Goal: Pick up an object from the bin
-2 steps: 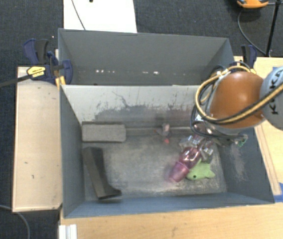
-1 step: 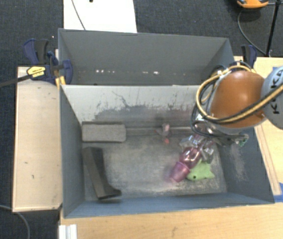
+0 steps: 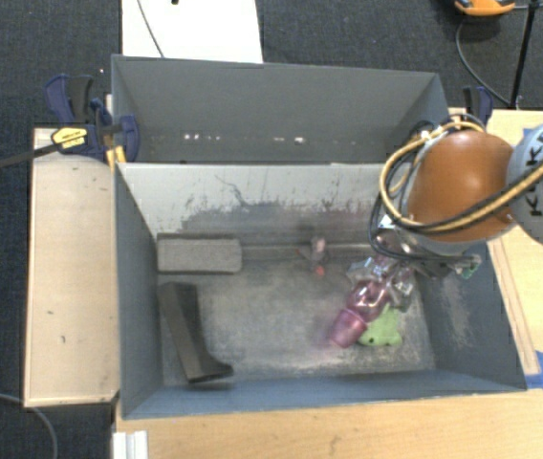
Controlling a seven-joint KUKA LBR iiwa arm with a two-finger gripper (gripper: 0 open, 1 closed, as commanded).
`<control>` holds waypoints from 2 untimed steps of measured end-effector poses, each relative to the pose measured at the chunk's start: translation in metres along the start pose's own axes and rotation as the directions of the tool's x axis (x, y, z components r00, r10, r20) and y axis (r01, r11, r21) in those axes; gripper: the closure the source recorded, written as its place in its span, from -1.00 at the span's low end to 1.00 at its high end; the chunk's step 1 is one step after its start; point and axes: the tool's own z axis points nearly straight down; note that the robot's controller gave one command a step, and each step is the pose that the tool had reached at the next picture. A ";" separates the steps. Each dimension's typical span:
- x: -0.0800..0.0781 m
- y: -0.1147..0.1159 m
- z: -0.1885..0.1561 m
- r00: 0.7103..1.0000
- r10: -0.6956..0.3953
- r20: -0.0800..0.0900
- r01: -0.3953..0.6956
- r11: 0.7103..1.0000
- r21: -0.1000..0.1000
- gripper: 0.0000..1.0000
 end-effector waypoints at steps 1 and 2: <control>-0.001 0.000 -0.010 1.000 0.000 0.001 0.000 1.000 0.001 1.00; -0.001 -0.001 -0.016 1.000 0.002 0.002 -0.002 1.000 0.002 1.00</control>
Offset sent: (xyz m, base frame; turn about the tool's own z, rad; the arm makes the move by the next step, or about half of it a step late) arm 0.0000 0.0000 0.0151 0.0000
